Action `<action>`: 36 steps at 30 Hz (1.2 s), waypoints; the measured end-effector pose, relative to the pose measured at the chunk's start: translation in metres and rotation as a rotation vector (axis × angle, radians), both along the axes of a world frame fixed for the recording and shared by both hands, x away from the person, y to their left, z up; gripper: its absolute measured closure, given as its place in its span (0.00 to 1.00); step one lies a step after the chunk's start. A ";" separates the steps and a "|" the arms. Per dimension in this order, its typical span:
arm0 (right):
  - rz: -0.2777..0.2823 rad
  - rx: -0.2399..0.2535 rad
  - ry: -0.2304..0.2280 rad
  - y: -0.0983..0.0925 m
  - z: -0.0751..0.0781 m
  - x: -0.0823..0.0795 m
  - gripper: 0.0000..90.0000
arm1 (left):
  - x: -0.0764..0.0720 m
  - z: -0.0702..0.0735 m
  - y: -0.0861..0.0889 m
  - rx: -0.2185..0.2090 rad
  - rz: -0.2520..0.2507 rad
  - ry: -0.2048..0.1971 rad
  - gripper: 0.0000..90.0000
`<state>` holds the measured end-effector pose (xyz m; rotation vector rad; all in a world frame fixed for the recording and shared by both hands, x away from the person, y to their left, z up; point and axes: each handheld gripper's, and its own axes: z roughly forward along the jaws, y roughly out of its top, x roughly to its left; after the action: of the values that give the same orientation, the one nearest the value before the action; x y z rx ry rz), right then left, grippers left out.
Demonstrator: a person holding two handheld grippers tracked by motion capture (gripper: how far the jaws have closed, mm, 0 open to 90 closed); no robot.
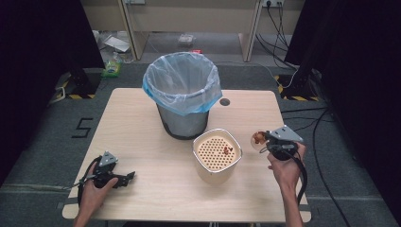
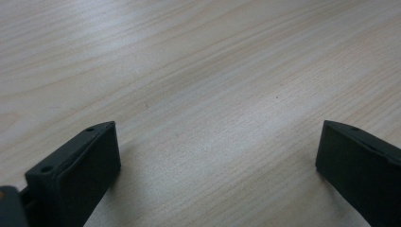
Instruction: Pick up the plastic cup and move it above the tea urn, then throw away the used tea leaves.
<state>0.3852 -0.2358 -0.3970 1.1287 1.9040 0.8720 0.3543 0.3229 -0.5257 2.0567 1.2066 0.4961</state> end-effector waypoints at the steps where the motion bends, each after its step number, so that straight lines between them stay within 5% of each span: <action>1: -0.003 -0.009 -0.013 0.002 0.002 0.003 0.97 | 0.000 0.000 0.000 0.000 0.000 0.000 0.00; 10: 0.035 -0.075 -0.127 0.028 0.018 0.015 0.97 | 0.000 0.000 0.000 -0.002 0.003 0.000 0.00; 19: 0.093 -0.097 -0.192 0.048 0.026 0.011 0.97 | 0.001 0.000 0.000 -0.001 0.002 0.000 0.00; 25: 0.147 -0.102 -0.282 0.059 0.030 0.008 0.97 | 0.001 0.000 0.000 0.000 0.001 -0.001 0.00; 36: 0.238 -0.265 -0.462 0.088 0.029 -0.001 0.97 | 0.001 0.000 0.000 -0.001 0.001 -0.002 0.00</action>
<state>0.3839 -0.1475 -0.3683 0.4944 1.7159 0.8851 0.3550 0.3228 -0.5258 2.0548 1.2068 0.4980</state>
